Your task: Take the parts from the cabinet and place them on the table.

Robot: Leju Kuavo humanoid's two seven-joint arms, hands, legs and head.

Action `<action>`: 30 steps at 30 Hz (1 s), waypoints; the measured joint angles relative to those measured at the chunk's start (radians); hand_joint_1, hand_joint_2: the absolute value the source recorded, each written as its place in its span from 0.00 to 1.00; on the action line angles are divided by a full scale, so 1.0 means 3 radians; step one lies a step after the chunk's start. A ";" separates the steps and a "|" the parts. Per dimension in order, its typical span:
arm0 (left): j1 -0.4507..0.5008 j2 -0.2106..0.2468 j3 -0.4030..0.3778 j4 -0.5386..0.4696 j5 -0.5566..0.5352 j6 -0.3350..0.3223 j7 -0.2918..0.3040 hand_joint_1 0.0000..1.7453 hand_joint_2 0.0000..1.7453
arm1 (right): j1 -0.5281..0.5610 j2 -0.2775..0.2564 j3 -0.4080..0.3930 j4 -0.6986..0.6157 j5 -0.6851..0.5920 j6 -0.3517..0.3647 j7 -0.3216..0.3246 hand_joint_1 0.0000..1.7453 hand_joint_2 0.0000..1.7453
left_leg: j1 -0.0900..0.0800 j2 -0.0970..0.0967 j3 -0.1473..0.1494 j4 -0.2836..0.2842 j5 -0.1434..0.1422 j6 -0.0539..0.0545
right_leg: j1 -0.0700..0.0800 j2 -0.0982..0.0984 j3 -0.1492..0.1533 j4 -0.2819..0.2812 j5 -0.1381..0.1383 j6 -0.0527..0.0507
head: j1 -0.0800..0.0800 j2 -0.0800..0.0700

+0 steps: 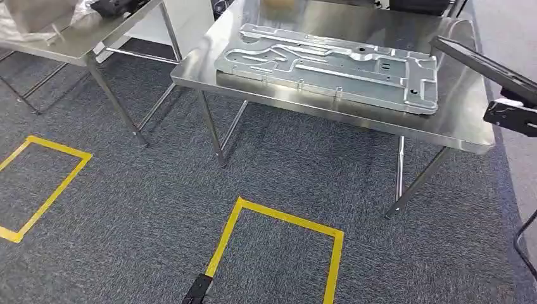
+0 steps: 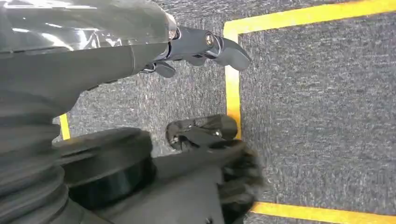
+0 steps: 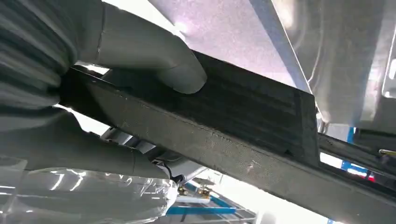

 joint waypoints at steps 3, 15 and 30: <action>0.0002 0.0000 0.0000 0.0000 0.0032 0.0000 0.0000 0.00 1.00 | -0.0025 0.0032 0.0006 0.0032 0.0005 0.0066 -0.0006 1.00 1.00 | -0.0003 -0.0008 0.0180 -0.0425 0.0313 0.0045 | 0.0019 0.0075 0.0016 0.0002 0.0000 0.0001 | 0.0000 0.0000; -0.0083 0.0009 -0.0019 0.0000 -0.0094 -0.0006 0.0139 0.00 1.00 | -0.0281 0.0729 0.0042 0.0509 0.0034 -0.0061 -0.0127 1.00 1.00 | -0.0040 -0.0078 0.0437 -0.1088 0.0575 0.0108 | 0.0008 0.0117 -0.0023 -0.0006 0.0032 0.0081 | 0.0001 0.0000; -0.0115 -0.0011 -0.0003 0.0000 0.0029 0.0059 0.0071 0.00 1.00 | -0.0240 0.1892 0.0179 0.0914 0.0235 -0.0200 -0.0062 1.00 1.00 | -0.0040 -0.0106 0.0418 -0.1085 0.0596 0.0112 | 0.0009 0.0089 -0.0034 -0.0009 0.0041 0.0086 | 0.0000 0.0001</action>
